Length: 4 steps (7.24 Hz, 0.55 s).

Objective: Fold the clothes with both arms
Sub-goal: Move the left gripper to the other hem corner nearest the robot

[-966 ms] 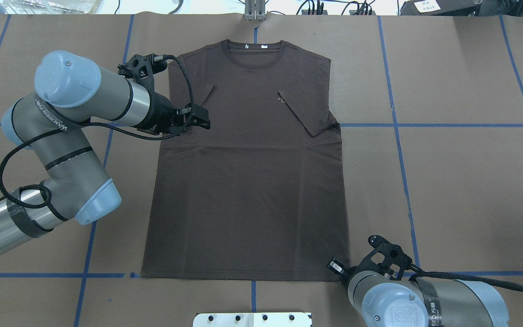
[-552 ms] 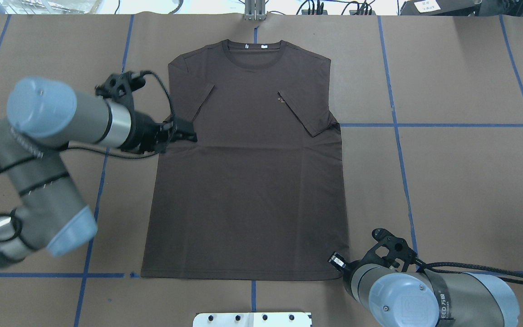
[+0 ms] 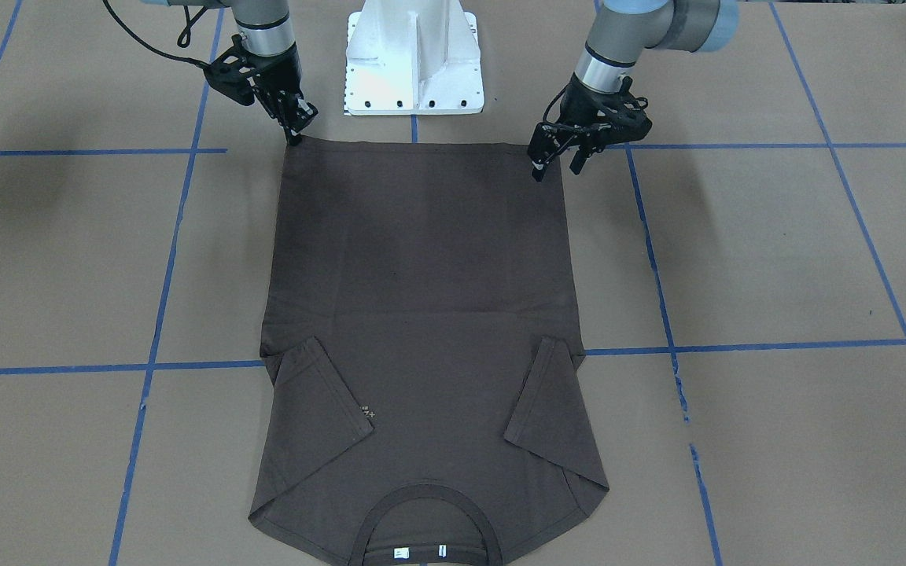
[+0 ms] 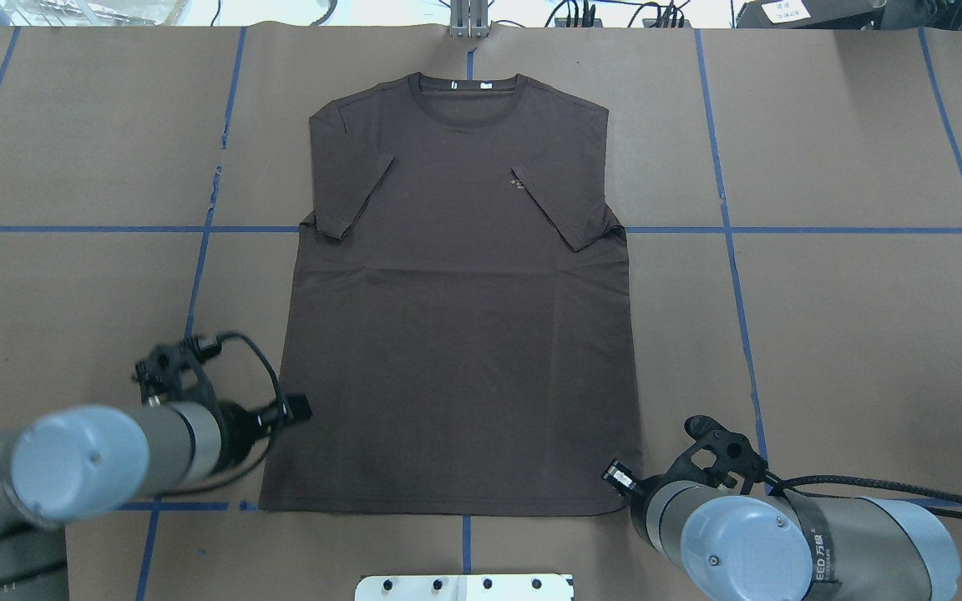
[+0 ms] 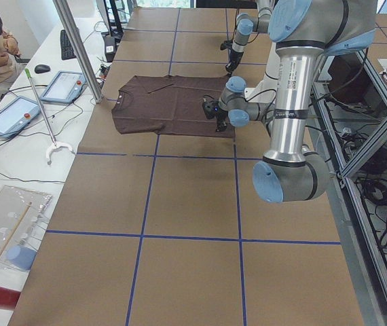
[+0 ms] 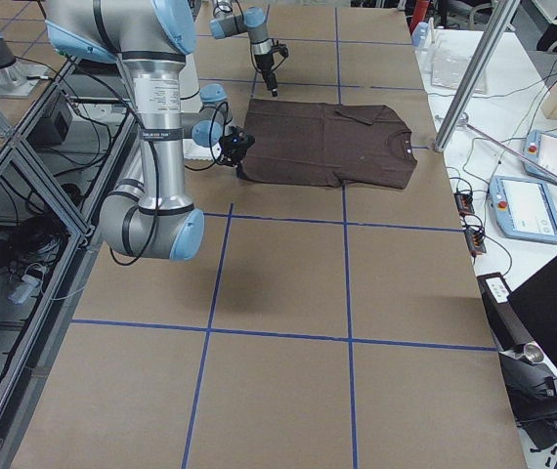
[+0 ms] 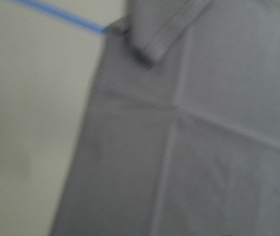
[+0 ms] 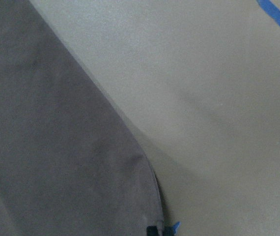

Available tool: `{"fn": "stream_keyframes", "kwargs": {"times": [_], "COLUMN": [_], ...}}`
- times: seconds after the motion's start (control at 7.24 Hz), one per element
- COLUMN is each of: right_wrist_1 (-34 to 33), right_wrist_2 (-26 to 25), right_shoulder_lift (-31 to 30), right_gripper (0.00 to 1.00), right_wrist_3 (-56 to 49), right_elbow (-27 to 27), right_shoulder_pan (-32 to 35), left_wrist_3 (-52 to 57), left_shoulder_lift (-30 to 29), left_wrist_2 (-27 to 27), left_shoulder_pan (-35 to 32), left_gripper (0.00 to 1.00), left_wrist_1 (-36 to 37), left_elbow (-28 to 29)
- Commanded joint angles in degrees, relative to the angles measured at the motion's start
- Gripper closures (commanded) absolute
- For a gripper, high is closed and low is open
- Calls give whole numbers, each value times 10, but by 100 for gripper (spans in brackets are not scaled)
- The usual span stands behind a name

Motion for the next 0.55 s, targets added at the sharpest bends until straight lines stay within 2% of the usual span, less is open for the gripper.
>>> {"fn": "stream_keyframes", "kwargs": {"times": [0.0,0.41], "right_wrist_1": [0,0], "right_wrist_2": [-1,-2], "right_shoulder_lift": [-2,-3], "right_gripper": [100,100], "right_wrist_3": [1,2], "right_elbow": [-1,-2], "right_shoulder_pan": [1,1], "left_wrist_3": [-48,-59], "left_shoulder_lift": [-9,-3], "left_wrist_2": [36,35], "left_shoulder_pan": [57,57], "left_gripper": [21,23], "left_wrist_1": [51,54], "left_elbow": [5,-2]}}
